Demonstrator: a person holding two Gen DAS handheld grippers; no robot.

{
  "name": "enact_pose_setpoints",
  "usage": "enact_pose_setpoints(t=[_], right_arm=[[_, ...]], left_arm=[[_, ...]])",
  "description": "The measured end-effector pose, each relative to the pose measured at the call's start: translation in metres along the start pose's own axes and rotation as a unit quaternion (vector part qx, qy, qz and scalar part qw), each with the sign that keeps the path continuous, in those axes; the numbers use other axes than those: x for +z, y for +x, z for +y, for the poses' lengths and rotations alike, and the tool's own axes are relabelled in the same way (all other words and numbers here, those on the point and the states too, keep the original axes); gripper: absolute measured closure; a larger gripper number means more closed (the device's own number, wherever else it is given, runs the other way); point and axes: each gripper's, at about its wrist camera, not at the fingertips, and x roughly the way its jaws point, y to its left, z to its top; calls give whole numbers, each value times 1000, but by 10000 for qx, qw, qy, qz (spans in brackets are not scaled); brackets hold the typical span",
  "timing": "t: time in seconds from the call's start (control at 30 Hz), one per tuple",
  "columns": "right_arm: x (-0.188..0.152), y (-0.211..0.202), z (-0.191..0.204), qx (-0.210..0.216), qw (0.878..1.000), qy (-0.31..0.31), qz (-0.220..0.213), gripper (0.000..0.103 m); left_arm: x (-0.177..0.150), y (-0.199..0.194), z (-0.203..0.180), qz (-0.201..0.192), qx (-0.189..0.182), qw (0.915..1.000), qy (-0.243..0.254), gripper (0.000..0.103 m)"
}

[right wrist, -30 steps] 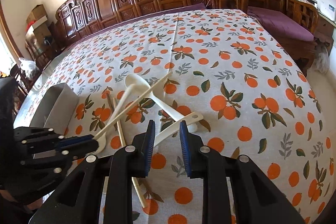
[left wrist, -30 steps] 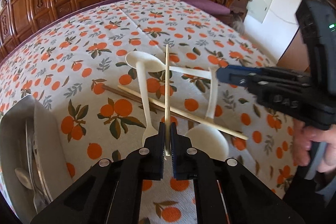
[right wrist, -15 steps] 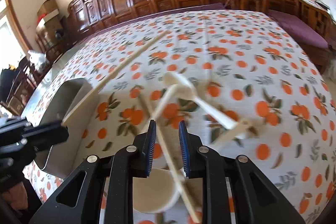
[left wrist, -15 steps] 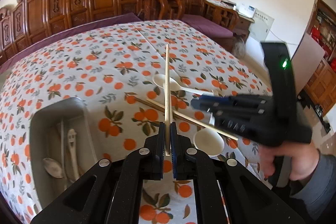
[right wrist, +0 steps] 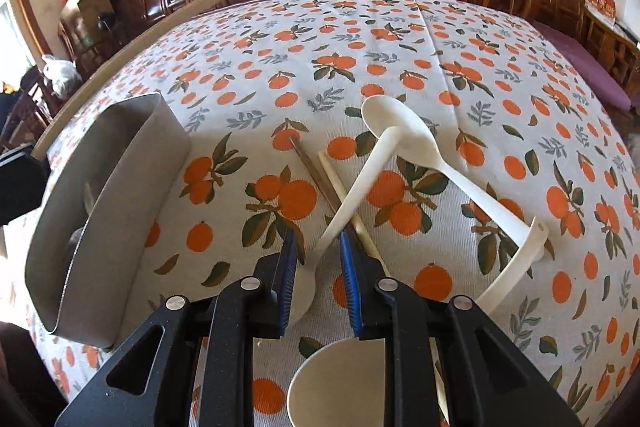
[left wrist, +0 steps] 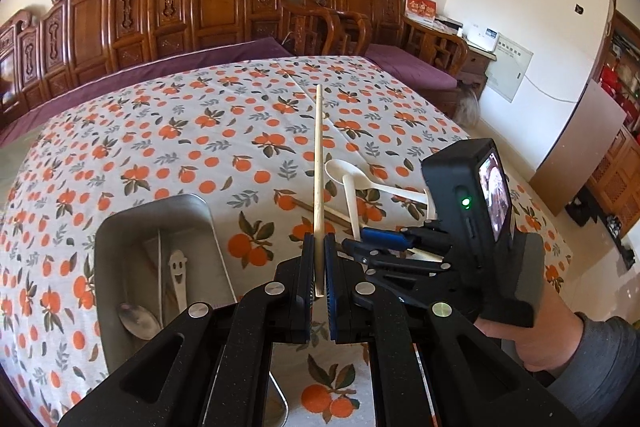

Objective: Organize utensils
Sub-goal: 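Grasp a wooden chopstick with the left gripper while the right gripper grasps a white plastic fork, then lower the chopstick into the tray and open the left gripper while the right gripper holds the fork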

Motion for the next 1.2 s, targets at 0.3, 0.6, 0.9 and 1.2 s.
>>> enact_pose_setpoints(t=[0.3,0.6,0.9,1.2], right_arm=[[1,5,12,-567,9980,-247,-104,88],[-3,-1,6,-316,9994,-119,-51,96],[-5,-24,12,48,9994,-121,-321,96],[-7,-41,23,233,9978,-329,-531,96]], left_arm=[[-7,-12,4,-43,117,9999,-13,99],[-22,-27,19,-42,278,9993,-230,99],[-42,-41,37,9,458,9979,-458,99],[-65,-46,51,207,676,9958,-584,99]])
